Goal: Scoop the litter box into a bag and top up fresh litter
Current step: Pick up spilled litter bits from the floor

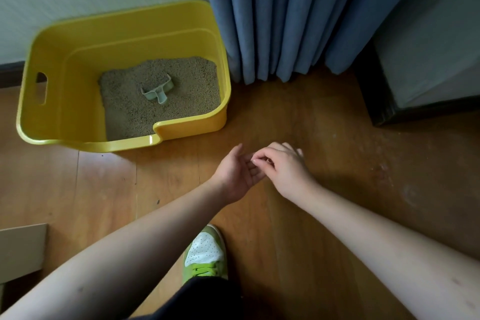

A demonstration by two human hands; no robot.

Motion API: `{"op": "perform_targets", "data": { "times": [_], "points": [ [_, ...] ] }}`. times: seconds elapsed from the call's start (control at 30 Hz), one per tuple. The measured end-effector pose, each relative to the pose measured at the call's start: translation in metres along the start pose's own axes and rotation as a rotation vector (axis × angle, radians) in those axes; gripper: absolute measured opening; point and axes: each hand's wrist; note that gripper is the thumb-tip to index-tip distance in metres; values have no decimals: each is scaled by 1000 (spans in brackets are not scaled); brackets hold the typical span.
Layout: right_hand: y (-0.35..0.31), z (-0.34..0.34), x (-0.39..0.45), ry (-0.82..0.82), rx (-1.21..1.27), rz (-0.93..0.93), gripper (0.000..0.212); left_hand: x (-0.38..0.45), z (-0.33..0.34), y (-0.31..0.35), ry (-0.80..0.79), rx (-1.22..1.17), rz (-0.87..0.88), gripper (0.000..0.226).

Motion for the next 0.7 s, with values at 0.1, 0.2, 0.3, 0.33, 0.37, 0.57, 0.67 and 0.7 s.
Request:
{"op": "perform_targets", "data": {
  "times": [0.1, 0.2, 0.3, 0.33, 0.37, 0.57, 0.67, 0.7],
  "points": [
    [13, -12, 16, 92, 194, 59, 17, -1, -4, 13, 28, 25, -9, 68],
    [32, -15, 36, 109, 238, 178, 20, -5, -11, 26, 57, 41, 13, 70],
    [43, 0, 57, 64, 194, 239, 24, -5, -21, 37, 62, 16, 35, 70],
    [46, 4, 66, 53, 169, 243, 25, -4, -23, 42, 53, 5, 46, 70],
    [49, 8, 75, 44, 141, 253, 26, -4, -25, 47, 41, -2, 56, 69],
    [51, 33, 117, 85, -26, 298, 29, -8, -29, 62, -26, -9, 37, 68],
    [53, 43, 124, 26, -33, 345, 28, -10, -32, 60, -33, -40, 38, 71],
    [54, 46, 125, 14, -52, 358, 27, -11, -34, 59, -37, -55, 39, 71]
  ]
}}
Point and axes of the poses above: each hand's wrist, its own x-axis towards the middle knuckle, its own z-axis out of the palm, y = z × x, and after that the axes turned 7 degrees about -x, right-handed
